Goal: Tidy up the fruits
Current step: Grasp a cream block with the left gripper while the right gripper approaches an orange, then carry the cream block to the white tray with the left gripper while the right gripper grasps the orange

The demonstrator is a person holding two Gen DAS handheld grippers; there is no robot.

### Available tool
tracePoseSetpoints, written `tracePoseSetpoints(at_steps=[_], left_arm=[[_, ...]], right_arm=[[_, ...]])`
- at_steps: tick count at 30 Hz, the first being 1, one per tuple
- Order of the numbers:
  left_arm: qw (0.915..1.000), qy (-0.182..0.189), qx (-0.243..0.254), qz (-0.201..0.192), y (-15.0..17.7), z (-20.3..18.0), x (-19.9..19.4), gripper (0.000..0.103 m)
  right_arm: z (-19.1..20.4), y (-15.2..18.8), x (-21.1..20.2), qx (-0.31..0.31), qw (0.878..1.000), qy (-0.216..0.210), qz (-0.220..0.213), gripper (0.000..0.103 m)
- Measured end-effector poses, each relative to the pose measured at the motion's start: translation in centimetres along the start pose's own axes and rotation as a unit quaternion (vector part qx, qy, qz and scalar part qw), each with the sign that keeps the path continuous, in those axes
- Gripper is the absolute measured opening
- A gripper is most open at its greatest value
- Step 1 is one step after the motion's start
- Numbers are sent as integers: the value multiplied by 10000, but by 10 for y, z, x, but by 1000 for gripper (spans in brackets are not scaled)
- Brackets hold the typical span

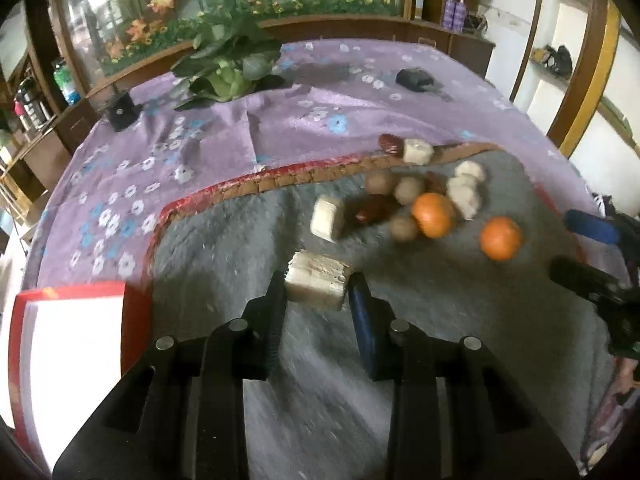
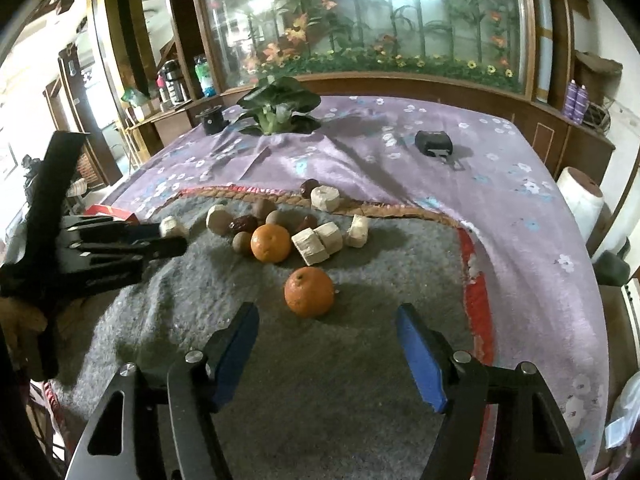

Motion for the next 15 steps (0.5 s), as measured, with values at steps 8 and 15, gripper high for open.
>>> tracePoseSetpoints(at_steps=[8, 15], left_arm=[[9990, -318, -278, -129, 15, -12, -25, 30], [9978, -508, -397, -180, 20, -9, -34, 30]], right_arm=[[1, 4, 8, 184, 9995, -240, -16, 70], [11, 3, 30, -246, 9995, -133, 134, 70]])
Point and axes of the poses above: each gripper's, at about its wrist camera, not at the fingertips, and x roughly the way its jaws point, z to its left, y to its underside, the point moved 3 cm from there along x, roughly the way its jaws point, and after that the axes turned 13 degrees about -z, right-handed, at the moved point
